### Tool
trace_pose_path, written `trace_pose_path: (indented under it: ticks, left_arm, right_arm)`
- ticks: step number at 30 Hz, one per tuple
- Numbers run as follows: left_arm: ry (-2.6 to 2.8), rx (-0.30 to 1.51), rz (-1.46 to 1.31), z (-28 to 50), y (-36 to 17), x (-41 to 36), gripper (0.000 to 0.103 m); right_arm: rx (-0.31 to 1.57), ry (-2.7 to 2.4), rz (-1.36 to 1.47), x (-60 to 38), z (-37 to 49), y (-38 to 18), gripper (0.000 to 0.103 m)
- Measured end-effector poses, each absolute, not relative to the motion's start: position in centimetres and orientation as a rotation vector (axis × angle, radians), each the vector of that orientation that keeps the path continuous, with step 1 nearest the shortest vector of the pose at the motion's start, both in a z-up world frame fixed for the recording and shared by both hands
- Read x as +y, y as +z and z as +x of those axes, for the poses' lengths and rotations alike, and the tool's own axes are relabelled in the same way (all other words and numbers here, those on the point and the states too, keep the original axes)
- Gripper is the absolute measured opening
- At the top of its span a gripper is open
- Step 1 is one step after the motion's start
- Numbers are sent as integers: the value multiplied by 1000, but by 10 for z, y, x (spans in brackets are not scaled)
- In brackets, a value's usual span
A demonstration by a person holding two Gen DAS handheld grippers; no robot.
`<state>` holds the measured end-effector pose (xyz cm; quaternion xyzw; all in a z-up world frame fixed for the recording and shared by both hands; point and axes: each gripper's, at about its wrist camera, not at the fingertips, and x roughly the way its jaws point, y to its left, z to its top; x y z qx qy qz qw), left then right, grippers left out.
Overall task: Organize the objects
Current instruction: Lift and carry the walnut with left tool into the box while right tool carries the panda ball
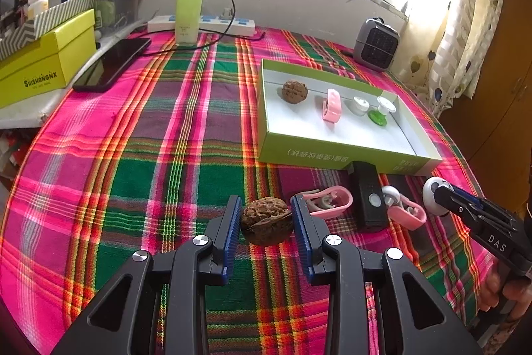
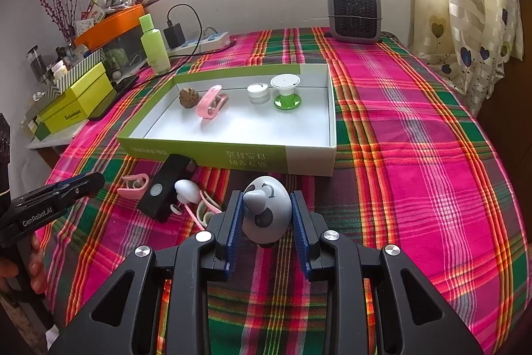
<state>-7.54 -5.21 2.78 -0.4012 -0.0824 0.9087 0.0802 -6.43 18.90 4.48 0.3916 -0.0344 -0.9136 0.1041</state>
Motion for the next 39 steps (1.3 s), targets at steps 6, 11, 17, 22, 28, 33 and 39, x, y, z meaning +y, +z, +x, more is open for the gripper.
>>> trace_pose_path:
  ticks: [6,11,17,22,28,33,39]
  left_arm:
    - [2722,-229,-1180,-76,35,-48,29]
    - [2724,-221,-1166,-80,41,-46,29]
    - [2722,-207,-1153,-88,46,-42,29]
    - [2719,-194,-1142,-98,51,-38,29]
    - [2718,-173,-1126,-112,57,-34,29]
    - [2716,-159,-1118,-124,61,-31,29]
    - [2711,-129,-1123,-140,60,-25,29]
  right_arm:
    - [-105,-2696,1137,188,-66,51,30]
    - [-93,-2693,1124,184,-69,56,30]
    - [-80,-2695,1105,180,-76,63,30]
    - [-74,-2696,1090,176,-85,68,30]
    - [-67,-2693,1084,173,-95,71,30]
    - [-57,-2689,1084,169,-107,73,30]
    - [-47,-2686,1088,166,-122,73,30]
